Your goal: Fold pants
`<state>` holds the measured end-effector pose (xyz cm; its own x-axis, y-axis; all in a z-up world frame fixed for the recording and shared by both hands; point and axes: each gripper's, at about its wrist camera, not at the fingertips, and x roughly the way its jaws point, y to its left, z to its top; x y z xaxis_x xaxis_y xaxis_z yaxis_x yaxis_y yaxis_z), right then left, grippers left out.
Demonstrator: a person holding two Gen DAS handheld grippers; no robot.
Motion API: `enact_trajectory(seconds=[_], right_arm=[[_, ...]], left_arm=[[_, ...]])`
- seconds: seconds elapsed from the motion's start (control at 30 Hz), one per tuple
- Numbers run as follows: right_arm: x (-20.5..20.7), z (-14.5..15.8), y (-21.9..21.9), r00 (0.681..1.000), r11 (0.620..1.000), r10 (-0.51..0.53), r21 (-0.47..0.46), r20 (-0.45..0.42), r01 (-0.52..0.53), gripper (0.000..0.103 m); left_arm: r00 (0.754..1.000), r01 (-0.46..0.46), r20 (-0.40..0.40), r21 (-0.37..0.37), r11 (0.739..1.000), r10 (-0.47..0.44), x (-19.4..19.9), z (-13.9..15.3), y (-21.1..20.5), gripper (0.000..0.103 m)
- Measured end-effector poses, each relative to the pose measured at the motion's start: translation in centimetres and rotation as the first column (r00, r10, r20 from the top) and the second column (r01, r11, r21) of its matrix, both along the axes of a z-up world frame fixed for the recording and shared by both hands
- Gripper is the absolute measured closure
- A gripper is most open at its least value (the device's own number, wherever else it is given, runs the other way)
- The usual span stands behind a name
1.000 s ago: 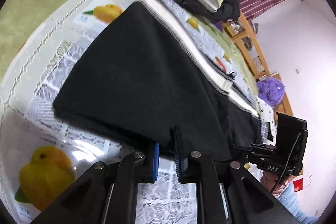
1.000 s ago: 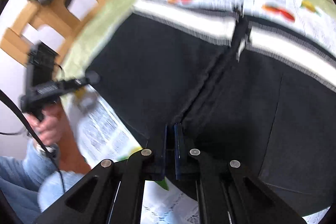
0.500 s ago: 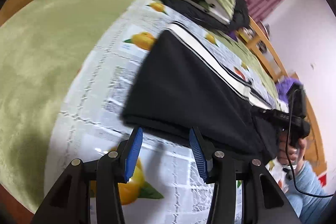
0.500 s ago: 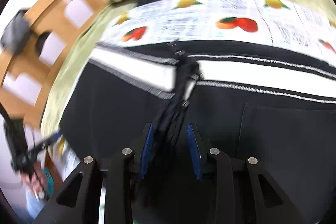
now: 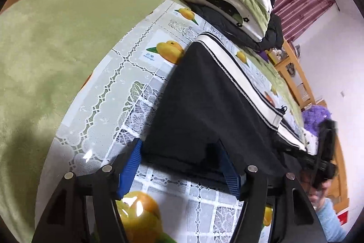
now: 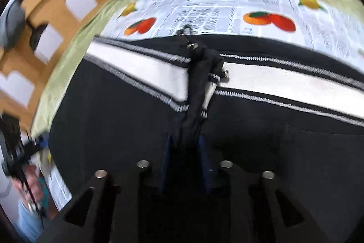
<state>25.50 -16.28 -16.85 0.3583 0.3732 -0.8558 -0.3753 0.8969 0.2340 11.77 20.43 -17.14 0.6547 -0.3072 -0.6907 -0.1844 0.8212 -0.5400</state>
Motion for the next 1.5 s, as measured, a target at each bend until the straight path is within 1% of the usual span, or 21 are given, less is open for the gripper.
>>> enact_trajectory(seconds=[0.13,0.23,0.3,0.33,0.37,0.53,0.7,0.8,1.0,1.27,1.5], right_arm=[[-2.3,3.2,-1.7,0.998,1.0,-0.023,-0.01,0.055,0.024,0.072],[-3.9,5.6,-3.0,0.993,0.999,-0.051,-0.001,0.104,0.052,0.072],[-4.7,6.8,-3.9,0.99,0.997,-0.08,0.029,0.117,0.077,0.07],[-5.0,7.2,-4.4,0.989,0.995,-0.097,0.043,0.112,0.093,0.067],[-5.3,7.4,-4.8,0.988,0.993,-0.112,0.056,0.105,0.107,0.067],[-6.6,7.6,-6.2,0.983,0.983,-0.17,0.075,0.07,0.165,0.067],[-7.3,7.6,-7.5,0.976,0.973,-0.213,0.099,0.054,0.207,0.067],[-7.1,7.4,-7.7,0.973,0.969,-0.227,0.109,0.039,0.222,0.067],[-6.9,7.0,-7.3,0.976,0.972,-0.218,0.096,0.023,0.215,0.067],[-7.3,7.0,-6.5,0.979,0.979,-0.197,0.059,0.045,0.194,0.067],[-7.1,6.8,-6.5,0.98,0.98,-0.196,0.045,0.041,0.194,0.067]], left_arm=[[1.0,-0.008,-0.006,0.008,1.0,0.008,0.1,0.2,-0.2,0.039],[1.0,-0.022,-0.015,-0.001,1.0,0.022,0.1,0.3,0.0,0.044],[1.0,-0.022,-0.019,-0.012,1.0,0.021,-0.1,0.3,0.2,0.046],[1.0,-0.021,-0.02,-0.021,1.0,0.02,-0.3,0.3,0.4,0.046],[1.0,-0.018,-0.022,-0.031,0.999,0.018,-0.5,0.2,0.5,0.046],[0.999,0.002,-0.034,-0.052,0.999,-0.004,-1.8,0.4,0.6,0.046],[0.999,0.021,-0.034,0.001,1.0,-0.021,-3.0,0.8,0.2,0.046],[0.999,0.02,-0.038,0.005,1.0,-0.02,-3.5,0.8,0.4,0.045],[0.999,0.004,-0.042,-0.013,1.0,-0.004,-3.7,0.7,1.2,0.044],[0.999,0.003,-0.042,-0.015,1.0,-0.004,-3.6,0.6,1.2,0.044],[0.999,0.002,-0.037,-0.027,1.0,-0.003,-3.5,0.2,1.4,0.044]])
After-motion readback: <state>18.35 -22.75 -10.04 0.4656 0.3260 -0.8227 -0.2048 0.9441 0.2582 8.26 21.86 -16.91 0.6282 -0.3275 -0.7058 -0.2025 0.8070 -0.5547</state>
